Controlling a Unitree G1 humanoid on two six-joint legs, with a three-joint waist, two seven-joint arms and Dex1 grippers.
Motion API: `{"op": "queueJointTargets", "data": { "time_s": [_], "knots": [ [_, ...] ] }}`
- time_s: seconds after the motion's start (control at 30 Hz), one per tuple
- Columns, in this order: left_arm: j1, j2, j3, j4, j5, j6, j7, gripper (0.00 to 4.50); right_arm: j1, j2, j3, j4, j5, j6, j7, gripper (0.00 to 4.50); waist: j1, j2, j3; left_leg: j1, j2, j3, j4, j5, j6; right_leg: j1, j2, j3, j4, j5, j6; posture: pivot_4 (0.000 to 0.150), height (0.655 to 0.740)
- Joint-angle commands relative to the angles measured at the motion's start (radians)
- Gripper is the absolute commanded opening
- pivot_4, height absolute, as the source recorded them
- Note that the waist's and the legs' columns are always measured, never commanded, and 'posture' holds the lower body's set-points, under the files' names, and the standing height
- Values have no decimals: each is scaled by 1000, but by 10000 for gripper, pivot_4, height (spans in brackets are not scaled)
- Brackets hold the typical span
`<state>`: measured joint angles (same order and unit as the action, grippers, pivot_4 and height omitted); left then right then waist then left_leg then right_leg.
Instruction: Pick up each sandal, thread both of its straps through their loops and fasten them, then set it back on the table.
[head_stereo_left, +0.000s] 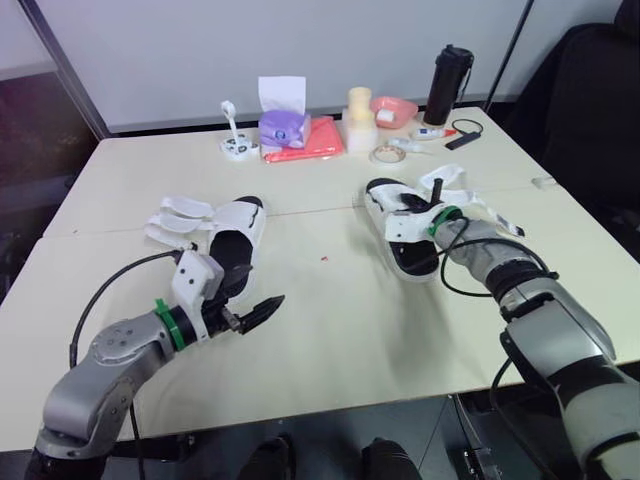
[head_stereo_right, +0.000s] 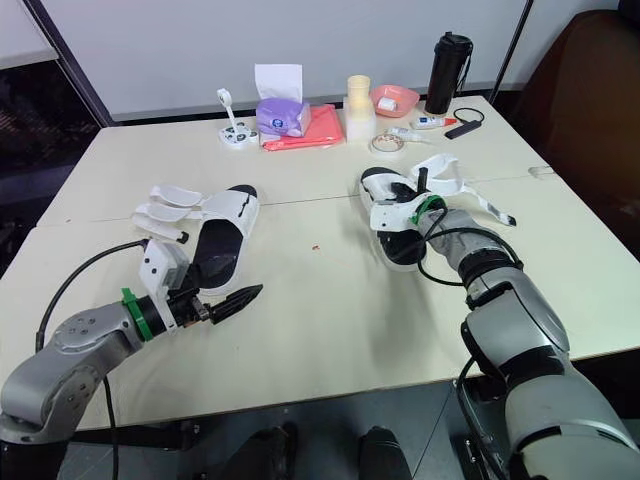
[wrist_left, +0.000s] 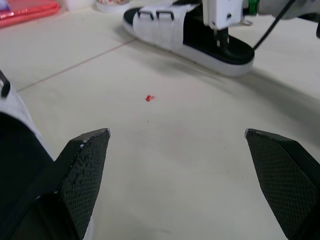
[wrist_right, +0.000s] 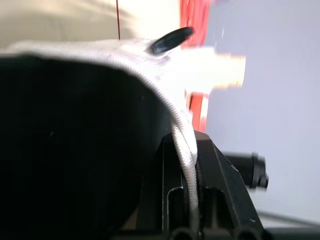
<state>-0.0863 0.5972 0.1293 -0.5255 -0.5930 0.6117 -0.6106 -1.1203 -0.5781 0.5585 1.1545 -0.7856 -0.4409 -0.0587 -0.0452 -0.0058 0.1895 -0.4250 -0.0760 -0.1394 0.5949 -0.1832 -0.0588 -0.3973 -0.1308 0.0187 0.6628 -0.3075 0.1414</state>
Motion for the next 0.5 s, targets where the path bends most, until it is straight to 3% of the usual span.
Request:
{"op": "queueJointTargets", "data": {
  "time_s": [0.03,0.23,0.4,0.5],
  "knots": [
    [-7,9,2,-12,-9,0,-15,45000,44,-108,-52,-211,83,-237,45,473,1,0,0,0,0,0,0,0,0,0,0,0,0,0,0,1500,7400],
    [-32,2,-22,20,4,-10,-36,45000,162,-310,-66,-515,220,-679,187,473,-5,0,0,1,0,2,0,-1,2,0,0,1,0,0,0,1500,7400],
    [-56,-7,-43,46,13,-23,-49,45000,203,-397,-25,-599,338,-934,290,473,-1,0,0,3,1,2,1,-1,2,2,1,2,1,0,0,1500,7400],
    [-69,-12,-47,59,17,-28,-53,45000,204,-405,-7,-614,331,-1019,343,473,-1,0,0,4,1,3,1,-1,2,3,1,3,1,0,0,1500,7400]
  ]
}}
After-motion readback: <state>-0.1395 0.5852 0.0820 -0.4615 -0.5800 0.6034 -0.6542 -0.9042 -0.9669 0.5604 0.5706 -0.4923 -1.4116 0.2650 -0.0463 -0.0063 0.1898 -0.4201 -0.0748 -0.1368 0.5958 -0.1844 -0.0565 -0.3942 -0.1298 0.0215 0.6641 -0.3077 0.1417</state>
